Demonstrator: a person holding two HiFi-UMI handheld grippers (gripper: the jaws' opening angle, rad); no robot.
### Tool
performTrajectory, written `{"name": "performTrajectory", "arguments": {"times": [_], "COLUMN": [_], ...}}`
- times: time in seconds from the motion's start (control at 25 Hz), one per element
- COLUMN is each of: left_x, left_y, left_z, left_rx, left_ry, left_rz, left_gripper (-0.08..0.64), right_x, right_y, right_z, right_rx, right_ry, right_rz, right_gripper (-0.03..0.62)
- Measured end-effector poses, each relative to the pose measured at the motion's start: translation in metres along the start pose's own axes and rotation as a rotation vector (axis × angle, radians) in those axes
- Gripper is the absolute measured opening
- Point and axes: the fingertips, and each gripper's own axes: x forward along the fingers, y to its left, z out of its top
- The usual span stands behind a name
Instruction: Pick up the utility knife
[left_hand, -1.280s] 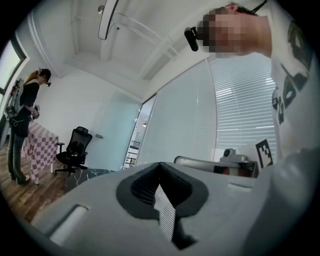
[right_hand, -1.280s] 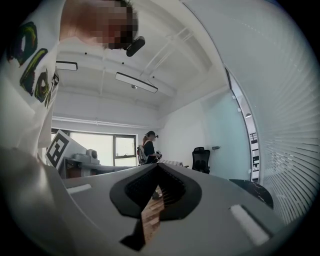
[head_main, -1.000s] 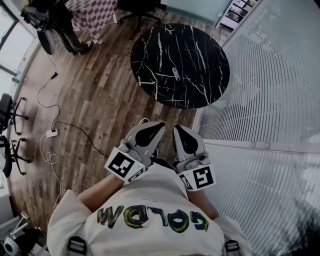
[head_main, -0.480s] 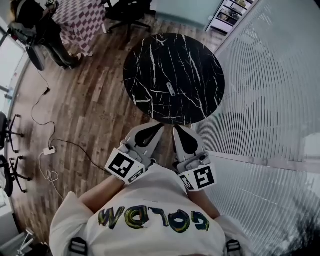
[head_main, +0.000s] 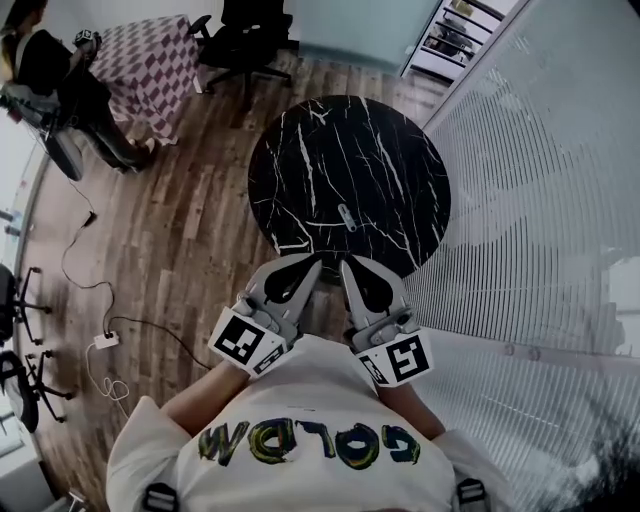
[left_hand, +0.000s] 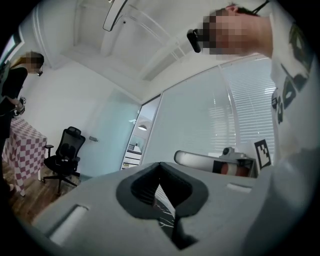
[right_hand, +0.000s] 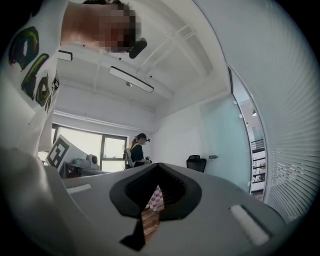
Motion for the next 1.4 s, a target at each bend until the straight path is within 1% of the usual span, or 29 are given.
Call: {"name": "performTrajectory", "arguments": {"times": [0.28,0.44,0.76,1.04,1.4], "left_x": [0.007,0.017,0.056,0.085,0.100], "left_y": [0.041,0.053,0.048,0.043,0.052], "left_z": [0.005,0.004,-0.006,-0.007,-0.032], "left_rx": [-0.004,-0.020,-0.030,-0.049,-0.053], "left_ry": [0.016,0.025,0.042,0.041,0.104], "left_rz": [-0.012,-0.006,-0.022,0.011,0.037], "left_gripper": [0.003,0.003,0.003,0.003,0.002], "right_x": [0.040,0.051,0.052,0.043,0.044], "right_y": [-0.007,-0.017,-0.057,-0.088,-0.110], "right_z": [-0.010,-0.013,-0.013,-0.012,-0.047], "right_rx": [-0.005,-0.010,-0.027,-0.038,0.005], "right_ry": [0.020,0.038,0.040,0.052,0.130], "right_rz": [-0.017,-0.022,-0.041,-0.048,-0.050], "right_gripper": [0.002,0.003,0.002,0.002,0.002]}}
